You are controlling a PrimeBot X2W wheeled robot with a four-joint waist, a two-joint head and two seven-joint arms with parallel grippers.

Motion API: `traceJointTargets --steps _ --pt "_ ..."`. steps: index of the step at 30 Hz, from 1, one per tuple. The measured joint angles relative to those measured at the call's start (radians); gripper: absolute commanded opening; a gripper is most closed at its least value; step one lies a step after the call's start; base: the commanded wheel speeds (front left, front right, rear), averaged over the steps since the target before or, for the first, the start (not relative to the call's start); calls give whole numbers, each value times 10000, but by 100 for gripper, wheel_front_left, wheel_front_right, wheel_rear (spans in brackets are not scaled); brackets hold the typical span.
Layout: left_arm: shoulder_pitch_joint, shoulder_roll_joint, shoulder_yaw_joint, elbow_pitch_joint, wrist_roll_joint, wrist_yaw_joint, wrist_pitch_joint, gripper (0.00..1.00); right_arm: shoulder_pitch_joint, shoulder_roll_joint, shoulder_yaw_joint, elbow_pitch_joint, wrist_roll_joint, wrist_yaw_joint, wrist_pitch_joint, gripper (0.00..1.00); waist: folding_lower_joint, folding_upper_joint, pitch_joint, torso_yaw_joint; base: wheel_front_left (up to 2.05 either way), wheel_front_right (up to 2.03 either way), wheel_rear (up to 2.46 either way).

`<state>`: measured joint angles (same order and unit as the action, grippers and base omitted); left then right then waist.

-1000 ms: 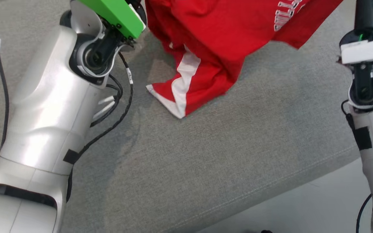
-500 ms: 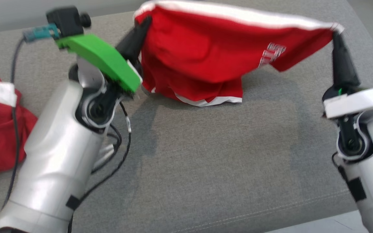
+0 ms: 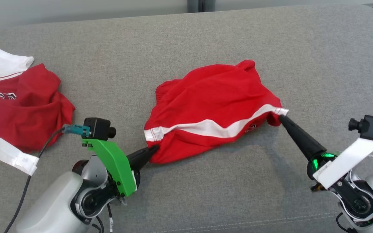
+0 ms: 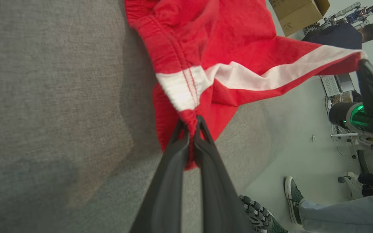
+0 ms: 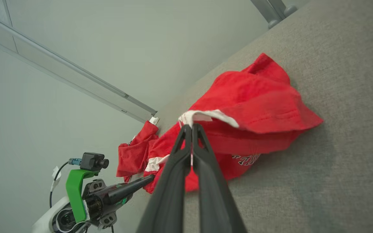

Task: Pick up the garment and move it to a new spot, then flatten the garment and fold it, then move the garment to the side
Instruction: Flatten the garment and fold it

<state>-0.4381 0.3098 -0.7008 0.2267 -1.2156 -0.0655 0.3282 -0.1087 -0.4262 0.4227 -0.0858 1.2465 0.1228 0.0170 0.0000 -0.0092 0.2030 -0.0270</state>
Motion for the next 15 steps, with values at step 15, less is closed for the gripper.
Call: traceJointTargets --steps 15 --pt "-1872 1220 207 -1478 267 589 1845 0 -2568 -1987 38 -290 915 0 3196 0 0 0 1496 -158 0 0 0"
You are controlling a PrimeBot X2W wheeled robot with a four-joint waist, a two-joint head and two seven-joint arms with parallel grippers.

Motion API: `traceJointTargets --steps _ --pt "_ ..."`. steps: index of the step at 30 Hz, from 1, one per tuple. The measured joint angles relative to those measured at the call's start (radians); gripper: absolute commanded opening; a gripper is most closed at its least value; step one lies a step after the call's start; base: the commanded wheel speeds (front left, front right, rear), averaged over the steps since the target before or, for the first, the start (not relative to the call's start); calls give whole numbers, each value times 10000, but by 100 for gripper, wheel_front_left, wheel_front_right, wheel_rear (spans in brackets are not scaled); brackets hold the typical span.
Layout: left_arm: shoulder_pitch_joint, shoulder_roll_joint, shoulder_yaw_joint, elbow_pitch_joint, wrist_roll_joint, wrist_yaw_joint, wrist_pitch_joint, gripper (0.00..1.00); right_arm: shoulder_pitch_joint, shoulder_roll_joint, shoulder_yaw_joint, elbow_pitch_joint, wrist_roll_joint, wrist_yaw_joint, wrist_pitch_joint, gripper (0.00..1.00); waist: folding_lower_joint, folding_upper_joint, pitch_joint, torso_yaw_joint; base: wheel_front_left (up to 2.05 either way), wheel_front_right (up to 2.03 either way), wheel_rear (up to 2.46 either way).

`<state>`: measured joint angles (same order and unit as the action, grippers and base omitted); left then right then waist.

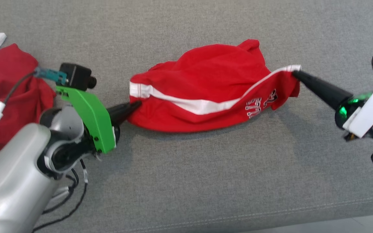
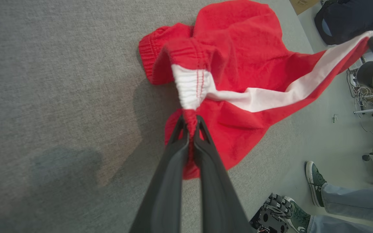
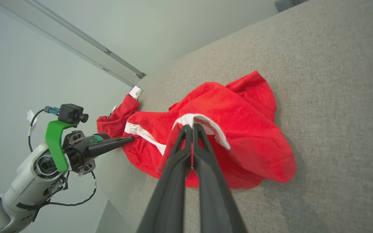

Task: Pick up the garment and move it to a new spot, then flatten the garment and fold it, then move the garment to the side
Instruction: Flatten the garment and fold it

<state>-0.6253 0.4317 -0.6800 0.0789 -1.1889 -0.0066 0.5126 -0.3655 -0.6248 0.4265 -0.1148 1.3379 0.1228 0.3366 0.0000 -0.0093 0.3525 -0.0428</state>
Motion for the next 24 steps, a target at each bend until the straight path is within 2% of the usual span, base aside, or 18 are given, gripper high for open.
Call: traceJointTargets --steps 5,8,10,11,14,18,21,24 --pt "-2258 58 387 359 731 349 387 0 -2471 255 -721 451 10 2 247 0 0 0 643 -95 0 0 0" --pt "-3879 -255 922 583 1254 424 -127 0 -4050 543 -1436 1028 -192 -23 -184 0 0 0 1025 -138 0 0 0" --pt "-4861 -579 1271 859 1718 422 -642 0 -5002 752 -1877 1469 -508 -184 -644 0 1 0 1237 -154 0 0 0" --pt "-4861 -579 1271 859 1718 422 -642 0 -5002 752 -1877 1469 -508 -184 -644 0 1 0 1237 -154 0 0 0" --pt "-5815 -1037 1829 1143 2169 376 -1712 0 -6229 1187 -2401 1879 -1081 -198 -1638 0 1 0 1417 -136 0 0 0" --pt "-6610 -1327 2286 1001 2539 -35 -2847 0 -7683 1747 -3149 1668 -2038 -69 -3563 0 1 0 1326 -67 0 0 0" --pt "-6762 -1475 2259 882 2504 -301 -3195 0 -8171 1515 -2999 1356 -2686 8 -4236 0 1 0 1281 25 0 0 0" --pt "-6170 -1555 2205 1162 2109 -391 -3352 0 -7508 1647 -2138 1804 -2652 8 -4238 0 1 0 1241 104 0 0 0"
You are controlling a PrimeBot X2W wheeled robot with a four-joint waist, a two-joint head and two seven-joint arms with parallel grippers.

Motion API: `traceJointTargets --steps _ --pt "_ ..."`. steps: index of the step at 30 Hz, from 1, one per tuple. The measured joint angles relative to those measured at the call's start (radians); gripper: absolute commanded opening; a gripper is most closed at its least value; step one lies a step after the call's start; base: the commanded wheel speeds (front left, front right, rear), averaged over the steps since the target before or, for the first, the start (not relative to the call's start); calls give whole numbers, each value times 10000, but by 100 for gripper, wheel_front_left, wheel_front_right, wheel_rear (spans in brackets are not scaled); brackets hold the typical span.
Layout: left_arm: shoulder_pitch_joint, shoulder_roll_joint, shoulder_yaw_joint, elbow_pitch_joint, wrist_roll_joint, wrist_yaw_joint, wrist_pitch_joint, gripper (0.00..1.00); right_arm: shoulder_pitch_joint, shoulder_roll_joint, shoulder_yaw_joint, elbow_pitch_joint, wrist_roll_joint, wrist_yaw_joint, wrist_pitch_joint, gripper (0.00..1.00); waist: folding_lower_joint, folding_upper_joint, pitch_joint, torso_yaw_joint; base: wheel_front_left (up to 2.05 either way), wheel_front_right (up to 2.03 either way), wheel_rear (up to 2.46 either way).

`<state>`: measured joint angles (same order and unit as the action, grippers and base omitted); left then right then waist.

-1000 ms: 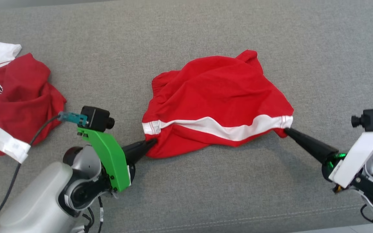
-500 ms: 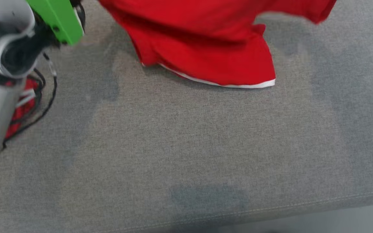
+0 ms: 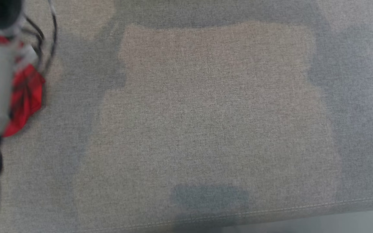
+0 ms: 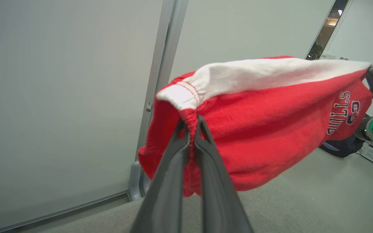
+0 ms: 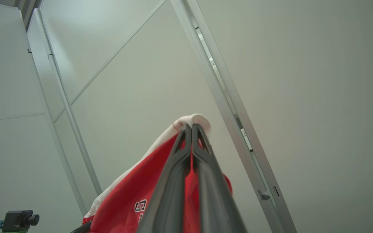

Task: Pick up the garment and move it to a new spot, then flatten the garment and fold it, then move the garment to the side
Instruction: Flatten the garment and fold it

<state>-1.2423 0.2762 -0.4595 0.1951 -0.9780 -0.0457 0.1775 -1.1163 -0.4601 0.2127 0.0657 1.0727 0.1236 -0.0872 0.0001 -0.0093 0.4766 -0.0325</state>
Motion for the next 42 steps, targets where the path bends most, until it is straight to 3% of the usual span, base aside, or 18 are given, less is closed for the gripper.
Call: traceJointTargets --steps 6,9,15,20,25,32,42 --pt "3435 -397 -957 855 -654 -253 -244 0 3234 17 1413 675 119 -4 75 0 0 0 -217 151 0 0 0" --pt "4805 -502 -1369 924 -736 -391 -420 0 4736 113 1540 635 623 -4 -198 0 0 0 -362 241 0 0 0" --pt "6062 -192 -1482 888 -715 -583 -1241 0 7077 244 1942 337 1524 -6 -800 0 0 1 -779 307 0 0 0" --pt "6883 291 -1756 869 -328 -646 -1785 0 8045 -96 2928 2 1363 -6 -928 0 -1 0 -1229 242 0 0 0" --pt "7478 736 -2619 884 698 -686 -1977 0 8465 -1296 4094 -268 217 -6 -882 0 -1 0 -1685 134 0 0 0" --pt "7949 738 -3225 815 1220 -700 -2452 0 9155 -2692 4777 -364 -589 -4 -986 0 -1 1 -2150 146 0 0 0" --pt "9066 1212 -3570 621 1812 -767 -3206 0 9729 -2995 5486 -119 -884 -4 -1250 0 -1 1 -2646 96 0 0 0"
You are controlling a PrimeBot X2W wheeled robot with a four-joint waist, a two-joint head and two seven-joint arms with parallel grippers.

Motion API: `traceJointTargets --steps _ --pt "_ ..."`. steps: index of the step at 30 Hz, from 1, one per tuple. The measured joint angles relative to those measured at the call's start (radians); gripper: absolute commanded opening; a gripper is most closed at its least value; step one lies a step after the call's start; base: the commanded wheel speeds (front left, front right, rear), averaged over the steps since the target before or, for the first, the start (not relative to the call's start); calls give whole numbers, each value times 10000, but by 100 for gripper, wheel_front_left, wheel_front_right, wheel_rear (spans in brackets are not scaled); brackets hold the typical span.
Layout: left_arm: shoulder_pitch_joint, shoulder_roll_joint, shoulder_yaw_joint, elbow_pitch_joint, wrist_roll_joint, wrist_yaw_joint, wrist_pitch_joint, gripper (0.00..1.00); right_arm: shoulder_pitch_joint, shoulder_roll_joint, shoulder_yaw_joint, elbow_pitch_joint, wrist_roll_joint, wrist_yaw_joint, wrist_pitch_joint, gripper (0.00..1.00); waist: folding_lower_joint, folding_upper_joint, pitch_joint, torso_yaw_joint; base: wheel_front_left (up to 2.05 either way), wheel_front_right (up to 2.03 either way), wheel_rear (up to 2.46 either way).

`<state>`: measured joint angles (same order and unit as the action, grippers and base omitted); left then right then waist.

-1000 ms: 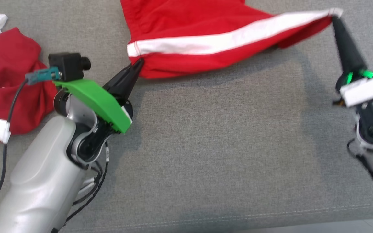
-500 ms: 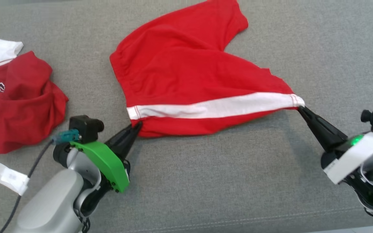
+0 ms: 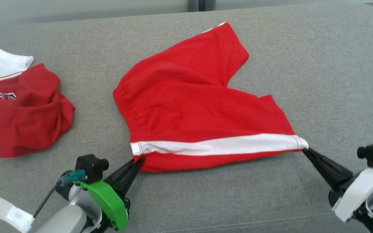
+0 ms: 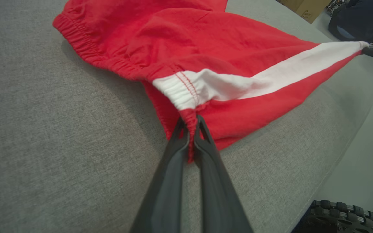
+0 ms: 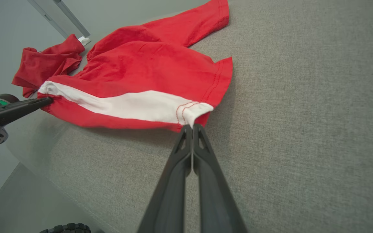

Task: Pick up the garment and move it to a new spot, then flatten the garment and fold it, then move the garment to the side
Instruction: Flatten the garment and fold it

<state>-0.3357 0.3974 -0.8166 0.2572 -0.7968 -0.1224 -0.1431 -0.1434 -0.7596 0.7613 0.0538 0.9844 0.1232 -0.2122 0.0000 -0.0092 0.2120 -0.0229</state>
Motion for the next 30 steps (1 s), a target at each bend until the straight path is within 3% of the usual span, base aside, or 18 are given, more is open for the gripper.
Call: traceJointTargets --steps 10,11,12,13,14,15,16,17,27,30 --pt "601 -46 -163 -56 0 4 -347 0 531 63 339 322 8 0 -174 0 0 0 -270 -12 0 0 0" --pt "602 -56 -165 -59 0 6 -351 0 530 67 359 330 8 0 -174 2 0 0 -282 -7 0 0 0" --pt "604 -59 -165 -58 0 10 -353 0 527 67 382 336 8 0 -176 15 0 0 -293 -4 0 0 0" --pt "611 -59 -167 -48 0 15 -351 0 523 71 407 343 8 0 -176 15 0 0 -304 -1 0 0 0" --pt "628 -59 -171 -33 0 61 -351 16 514 73 441 364 8 0 -184 32 0 0 -313 0 0 0 0" --pt "662 -58 -176 -21 2 98 -351 55 511 73 470 387 8 0 -209 80 0 0 -322 1 0 0 0" --pt "704 -56 -186 -13 8 98 -351 93 509 71 493 412 8 0 -209 100 0 0 -330 1 0 0 0" --pt "741 -48 -201 -2 8 121 -351 100 503 71 518 445 6 0 -224 100 0 0 -344 -2 0 0 0" --pt "741 58 10 -295 104 345 -443 100 460 52 274 497 10 0 -307 100 0 0 -425 -24 0 0 0" --pt "740 94 232 -422 102 531 -562 100 251 224 -374 548 205 0 -355 100 0 0 -509 -36 0 0 0"
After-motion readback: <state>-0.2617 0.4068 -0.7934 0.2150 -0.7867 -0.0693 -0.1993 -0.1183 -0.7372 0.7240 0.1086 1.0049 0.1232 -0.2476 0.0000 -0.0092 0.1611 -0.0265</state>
